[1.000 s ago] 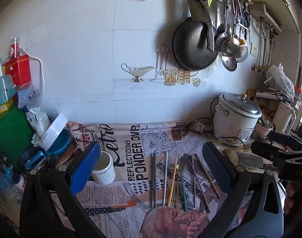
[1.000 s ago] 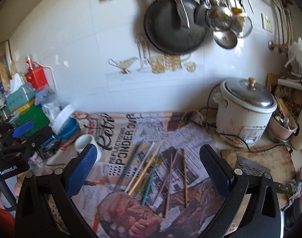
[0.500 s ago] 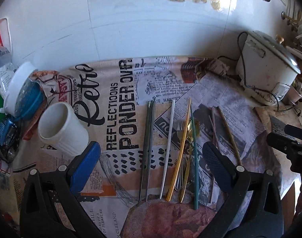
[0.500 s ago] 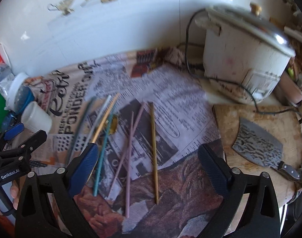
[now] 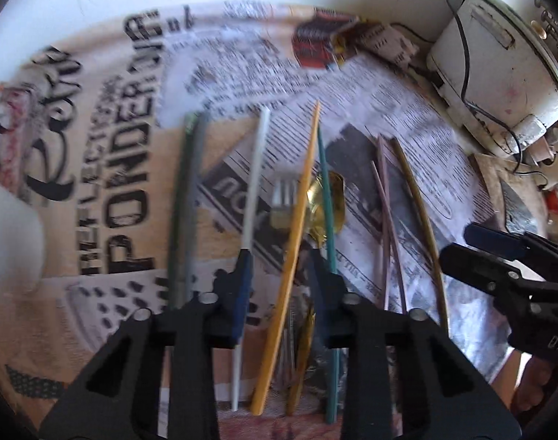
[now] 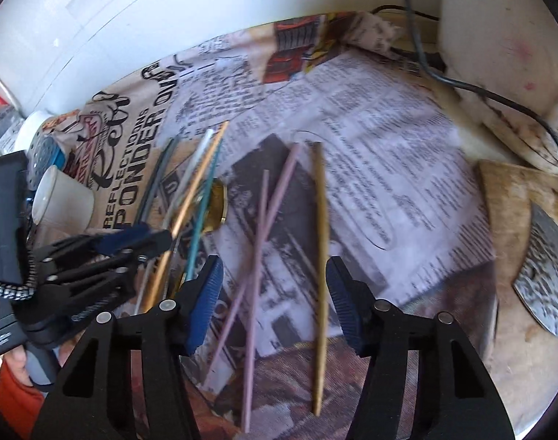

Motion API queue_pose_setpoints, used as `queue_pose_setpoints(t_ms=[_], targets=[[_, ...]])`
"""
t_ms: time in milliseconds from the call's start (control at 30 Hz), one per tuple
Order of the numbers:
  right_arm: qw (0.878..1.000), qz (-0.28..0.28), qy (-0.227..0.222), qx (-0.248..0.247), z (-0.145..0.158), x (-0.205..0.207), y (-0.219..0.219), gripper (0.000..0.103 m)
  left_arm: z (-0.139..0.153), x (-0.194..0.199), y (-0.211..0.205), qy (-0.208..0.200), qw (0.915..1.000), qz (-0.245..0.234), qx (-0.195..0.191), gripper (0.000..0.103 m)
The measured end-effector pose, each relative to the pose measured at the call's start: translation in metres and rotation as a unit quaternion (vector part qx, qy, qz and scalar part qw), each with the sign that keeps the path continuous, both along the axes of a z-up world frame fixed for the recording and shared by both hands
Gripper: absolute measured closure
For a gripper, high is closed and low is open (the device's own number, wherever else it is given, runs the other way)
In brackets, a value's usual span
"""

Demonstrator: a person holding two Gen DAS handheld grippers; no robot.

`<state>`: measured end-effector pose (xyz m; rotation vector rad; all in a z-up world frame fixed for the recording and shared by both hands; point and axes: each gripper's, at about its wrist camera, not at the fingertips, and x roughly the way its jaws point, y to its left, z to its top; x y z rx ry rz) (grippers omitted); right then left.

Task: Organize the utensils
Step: 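Grasp the yellow chopstick with the left tool while the right tool grasps the teal stick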

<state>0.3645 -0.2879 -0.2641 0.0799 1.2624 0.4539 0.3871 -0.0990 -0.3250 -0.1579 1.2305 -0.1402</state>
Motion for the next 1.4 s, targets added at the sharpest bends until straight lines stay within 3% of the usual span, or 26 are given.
queue_pose_setpoints(t_ms=[133,233,433,700,1167,1400], targets=[[1.000,0.018,0.014,0.015,-0.007,0.008,0.009,0.057,-0.006,0.007,0.000,0.010,0.9997,-0.006,-0.021,0.083],[0.999,0.028,0.028,0.025,-0.014,0.013,0.019,0.064,-0.010,0.012,0.000,0.017,0.9993,-0.007,-0.032,0.094],[0.996,0.044,0.059,0.047,-0.024,0.016,0.039,0.072,-0.011,0.008,0.009,0.017,0.9986,-0.005,-0.051,0.099],[0.992,0.068,0.087,0.058,-0.038,0.021,0.064,0.084,0.004,-0.011,0.022,-0.002,0.9989,0.010,-0.045,0.099],[0.994,0.074,0.075,0.027,-0.044,0.023,0.086,0.095,0.026,-0.034,0.035,-0.037,0.9979,0.051,-0.016,0.099],[0.995,0.078,0.047,0.044,-0.016,0.016,0.075,0.098,0.047,-0.049,0.035,-0.063,0.9959,0.063,-0.012,0.099]])
